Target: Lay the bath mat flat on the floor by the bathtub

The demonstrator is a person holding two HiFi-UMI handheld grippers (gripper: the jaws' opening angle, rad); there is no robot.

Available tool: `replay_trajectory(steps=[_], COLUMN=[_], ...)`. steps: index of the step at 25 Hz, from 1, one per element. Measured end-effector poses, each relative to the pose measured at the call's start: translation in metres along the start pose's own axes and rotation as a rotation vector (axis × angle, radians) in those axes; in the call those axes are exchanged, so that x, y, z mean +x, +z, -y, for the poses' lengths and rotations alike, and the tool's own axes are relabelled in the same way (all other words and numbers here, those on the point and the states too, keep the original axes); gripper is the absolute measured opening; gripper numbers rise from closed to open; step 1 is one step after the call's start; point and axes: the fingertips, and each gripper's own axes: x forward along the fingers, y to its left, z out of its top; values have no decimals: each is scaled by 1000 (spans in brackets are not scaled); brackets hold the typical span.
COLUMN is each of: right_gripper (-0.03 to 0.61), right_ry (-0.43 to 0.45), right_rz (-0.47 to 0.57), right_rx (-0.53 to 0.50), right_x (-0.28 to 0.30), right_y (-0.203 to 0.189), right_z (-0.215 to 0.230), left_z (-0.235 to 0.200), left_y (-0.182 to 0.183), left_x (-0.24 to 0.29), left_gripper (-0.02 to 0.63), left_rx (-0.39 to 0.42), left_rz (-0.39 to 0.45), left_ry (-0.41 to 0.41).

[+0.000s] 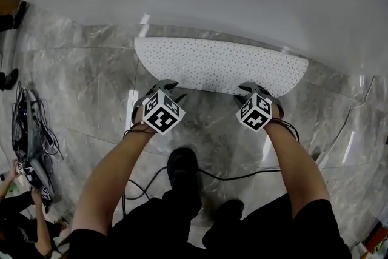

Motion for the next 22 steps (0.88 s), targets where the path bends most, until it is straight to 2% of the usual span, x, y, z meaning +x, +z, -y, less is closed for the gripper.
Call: replay_trajectory(steps=[3,4,6,9,14,17,19,20,21,22], right_gripper=[113,75,60,48,46,46,46,46,46,46], right_ry=[-36,-53,-69,-53,21,67,85,89,93,97], right_rz=[-19,-27,-29,36,199,268,285,289,290,290], right_rx=[-48,-63,-49,63,286,364,373,369,364,359], right_x=[0,0,-3,-22,-65,-86,-95,-98,-100,-101], right_y=[-2,-2,-1,9,35,50,56,58,59,60], right_z=[2,3,7,13,31,34,29,26,24,21], left_z=[5,7,11,16,19,14,10,8,7,6], left_y=[-1,0,2,9,32,49,56,58,59,59], left_x=[7,8,11,17,27,31,32,31,29,27], left_gripper=[192,195,199,213,268,270,270,261,211,108], left_rx=[-4,1,17,61,195,233,242,247,253,259], left_rz=[-14,-18,-21,-19,-7,7,12,14,18,24], left_ry=[-19,-23,-29,-20,76,121,139,144,147,148])
